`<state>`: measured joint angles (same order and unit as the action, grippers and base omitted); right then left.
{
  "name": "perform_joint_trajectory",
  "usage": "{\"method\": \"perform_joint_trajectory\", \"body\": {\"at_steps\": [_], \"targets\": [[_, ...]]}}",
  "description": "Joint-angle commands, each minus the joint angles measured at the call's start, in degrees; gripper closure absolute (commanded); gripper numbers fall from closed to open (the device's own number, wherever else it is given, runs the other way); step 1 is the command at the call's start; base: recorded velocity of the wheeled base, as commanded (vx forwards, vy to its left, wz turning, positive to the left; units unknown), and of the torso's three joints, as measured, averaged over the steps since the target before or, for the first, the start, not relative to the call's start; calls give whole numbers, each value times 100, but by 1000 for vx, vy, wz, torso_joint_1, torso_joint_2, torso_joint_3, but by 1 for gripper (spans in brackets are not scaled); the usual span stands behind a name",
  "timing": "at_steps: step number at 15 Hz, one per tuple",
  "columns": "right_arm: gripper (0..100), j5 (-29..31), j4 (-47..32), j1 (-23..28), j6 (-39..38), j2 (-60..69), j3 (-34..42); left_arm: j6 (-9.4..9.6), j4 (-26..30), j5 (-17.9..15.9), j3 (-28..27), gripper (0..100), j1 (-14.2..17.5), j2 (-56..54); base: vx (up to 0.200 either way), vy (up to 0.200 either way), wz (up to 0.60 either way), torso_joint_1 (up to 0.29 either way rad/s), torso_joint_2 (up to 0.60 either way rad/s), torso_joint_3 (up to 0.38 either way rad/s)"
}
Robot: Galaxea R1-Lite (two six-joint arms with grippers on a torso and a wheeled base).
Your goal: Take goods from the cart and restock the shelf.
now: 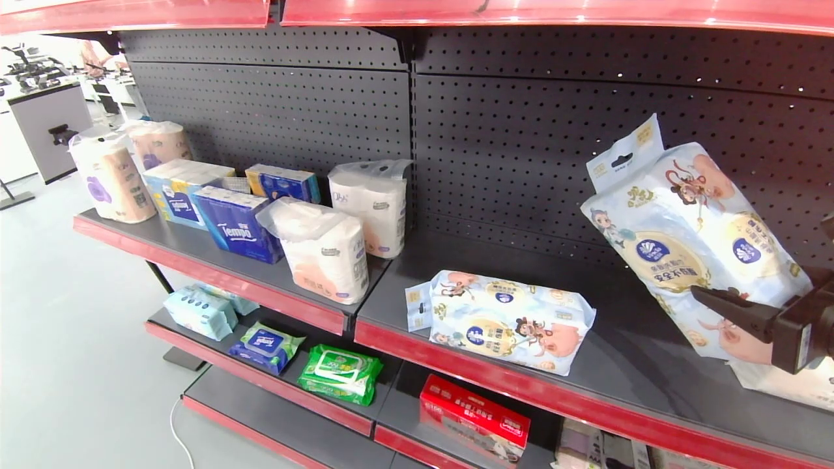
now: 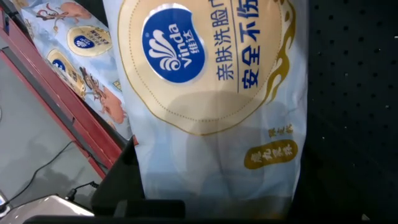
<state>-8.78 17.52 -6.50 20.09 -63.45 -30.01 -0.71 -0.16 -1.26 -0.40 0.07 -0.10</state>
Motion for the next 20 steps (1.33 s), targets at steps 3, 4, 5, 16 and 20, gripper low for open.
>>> {"method": "perform_joint_trajectory", "body": {"at_steps": [3,4,5,16,20], "targets": [[100,-10,-3,-1,4,8,-5,9,-2,-50,40,0,1,10,0,0,0,0,0,0],[100,-10,6,-18,4,-9,4,9,-2,-50,40,0,1,10,0,0,0,0,0,0],[100,-10,6,-18,4,-27,-5,18,-2,-41,40,0,1,10,0,0,0,0,0,0],[100,-80,6,-80,65,-1459,-646,18,-2,-41,40,0,1,10,0,0,0,0,0,0],[100,-221,24,-45,171,-1969,-760,18,-2,-41,40,0,1,10,0,0,0,0,0,0]]}}
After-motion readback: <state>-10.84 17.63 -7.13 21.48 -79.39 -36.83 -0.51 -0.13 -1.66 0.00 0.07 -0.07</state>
